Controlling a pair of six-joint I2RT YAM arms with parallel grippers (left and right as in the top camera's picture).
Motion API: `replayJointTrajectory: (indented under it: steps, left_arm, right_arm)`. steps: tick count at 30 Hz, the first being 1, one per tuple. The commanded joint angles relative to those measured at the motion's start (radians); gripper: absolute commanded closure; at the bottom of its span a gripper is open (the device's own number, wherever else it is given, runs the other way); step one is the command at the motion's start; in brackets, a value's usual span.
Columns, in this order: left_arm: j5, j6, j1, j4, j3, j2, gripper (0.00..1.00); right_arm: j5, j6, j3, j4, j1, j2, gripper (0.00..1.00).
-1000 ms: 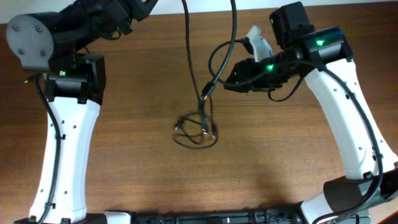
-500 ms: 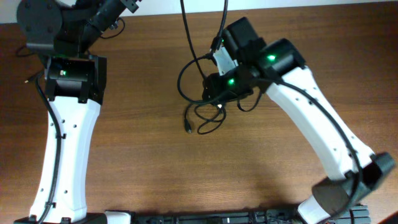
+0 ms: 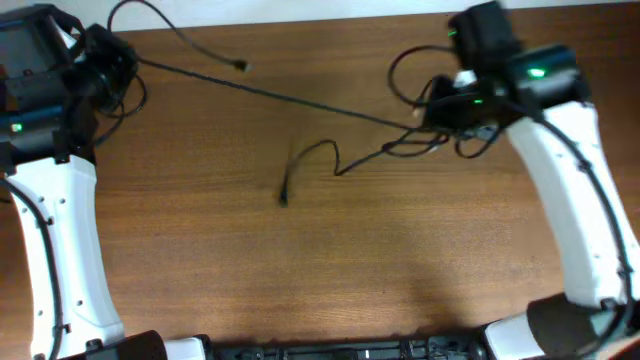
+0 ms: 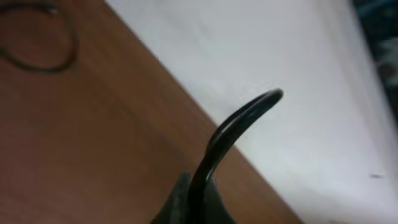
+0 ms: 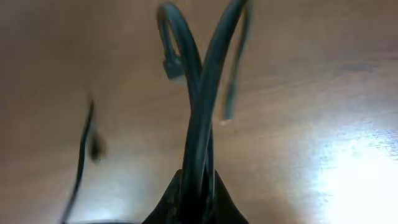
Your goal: Untangle cables
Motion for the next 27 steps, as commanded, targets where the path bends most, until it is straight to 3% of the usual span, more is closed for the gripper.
replayJointTrajectory:
  steps: [1, 4, 7, 11, 15, 19, 21, 22, 23, 24, 25, 27]
  left_arm:
    - [-0.460, 0.090, 0.046, -0.037, 0.010, -0.016, 1.00]
    - [-0.628, 0.097, 0.046, -0.072, 0.010, -0.016, 1.00]
    - [-0.519, 0.097, 0.044, -0.066, 0.010, -0.016, 1.00]
    - [-0.511, 0.097, 0.044, -0.060, 0.010, -0.016, 1.00]
    - [-0.956, 0.123, 0.045, -0.057, 0.010, -0.004, 1.00]
    - [-0.993, 0.122, 0.128, -0.053, 0.010, 0.019, 1.00]
    - [-0.787, 0.142, 0.148, -0.047, 0.010, 0.019, 1.00]
    - [-0.586, 0.197, 0.148, -0.009, 0.010, 0.019, 1.00]
    - [-0.244, 0.306, 0.148, 0.078, 0.010, 0.018, 1.00]
    - [0.007, 0.334, 0.148, 0.144, 0.010, 0.016, 1.00]
    - [0.144, 0.334, 0.148, 0.190, 0.010, 0.009, 1.00]
    - [0.179, 0.355, 0.148, 0.221, 0.010, -0.019, 1.00]
  right_arm:
    - [0.118, 0.064, 0.011, -0.029, -0.178, -0.111, 0.96]
    - [0.120, 0.067, 0.011, -0.035, -0.365, -0.176, 0.96]
    - [0.101, 0.063, 0.011, -0.058, -0.405, -0.174, 0.96]
    - [0.125, 0.019, 0.011, -0.057, -0.406, -0.174, 0.96]
    - [0.334, 0.065, 0.011, -0.050, -0.406, -0.173, 0.96]
    - [0.445, 0.135, 0.011, -0.050, -0.406, -0.173, 0.96]
    - [0.340, 0.130, 0.011, -0.050, -0.405, -0.172, 0.96]
    - [0.232, 0.104, 0.011, -0.048, -0.405, -0.171, 0.96]
    - [0.101, -0.021, 0.011, -0.027, -0.405, -0.169, 0.96]
    - [0.075, -0.054, 0.010, -0.032, -0.404, -0.164, 0.96]
    - [0.075, -0.054, 0.008, -0.033, -0.405, -0.160, 0.96]
    - [0.075, -0.054, 0.008, -0.035, -0.404, -0.123, 0.96]
